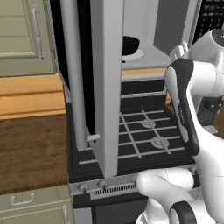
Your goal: Open the microwave, place the bowl with waffle inside the microwave, then close the microwave door and turn it on.
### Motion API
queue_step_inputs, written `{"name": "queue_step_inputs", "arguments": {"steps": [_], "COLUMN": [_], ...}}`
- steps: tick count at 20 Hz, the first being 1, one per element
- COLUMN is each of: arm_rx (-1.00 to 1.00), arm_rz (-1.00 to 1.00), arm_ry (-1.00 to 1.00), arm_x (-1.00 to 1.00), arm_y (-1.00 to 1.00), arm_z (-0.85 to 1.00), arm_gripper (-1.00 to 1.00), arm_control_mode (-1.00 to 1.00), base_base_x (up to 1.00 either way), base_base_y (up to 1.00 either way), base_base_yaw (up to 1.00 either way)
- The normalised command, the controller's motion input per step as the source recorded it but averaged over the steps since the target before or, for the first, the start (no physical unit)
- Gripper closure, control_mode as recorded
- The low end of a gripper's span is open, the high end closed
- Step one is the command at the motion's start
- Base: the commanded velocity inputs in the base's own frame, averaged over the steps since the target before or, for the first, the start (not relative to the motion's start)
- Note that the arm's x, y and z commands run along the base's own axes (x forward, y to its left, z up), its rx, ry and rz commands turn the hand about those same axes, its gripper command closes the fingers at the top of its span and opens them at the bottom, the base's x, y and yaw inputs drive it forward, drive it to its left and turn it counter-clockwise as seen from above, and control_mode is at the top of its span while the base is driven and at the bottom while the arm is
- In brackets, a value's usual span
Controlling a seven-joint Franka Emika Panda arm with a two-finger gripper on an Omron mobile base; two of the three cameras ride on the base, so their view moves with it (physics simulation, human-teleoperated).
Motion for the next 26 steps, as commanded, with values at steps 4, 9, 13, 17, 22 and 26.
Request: {"name": "queue_step_inputs", "arguments": {"steps": [4, 9, 13, 17, 22, 26], "arm_rx": [-0.01, -0.02, -0.06, -0.08, -0.03, 0.0], "arm_rz": [0.16, 0.14, 0.19, 0.17, 0.02, -0.04], "arm_ry": [-0.03, 0.0, 0.0, 0.0, 0.0, -0.06], "arm_x": [-1.0, -1.0, -0.95, -0.99, -0.94, -0.42], "arm_y": [0.0, 0.2, 0.45, 0.44, 0.35, 0.44], "arm_z": [-0.04, -0.11, -0.01, 0.0, 0.05, 0.01], "arm_gripper": [-1.0, 1.0, 1.0, 1.0, 1.0, 1.0], "arm_control_mode": [-1.0, -1.0, -1.0, -1.0, -1.0, -1.0], "base_base_x": [0.0, 0.0, 0.0, 0.0, 0.0, 0.0], "base_base_y": [0.0, 0.0, 0.0, 0.0, 0.0, 0.0], "base_base_yaw": [0.0, 0.0, 0.0, 0.0, 0.0, 0.0]}}
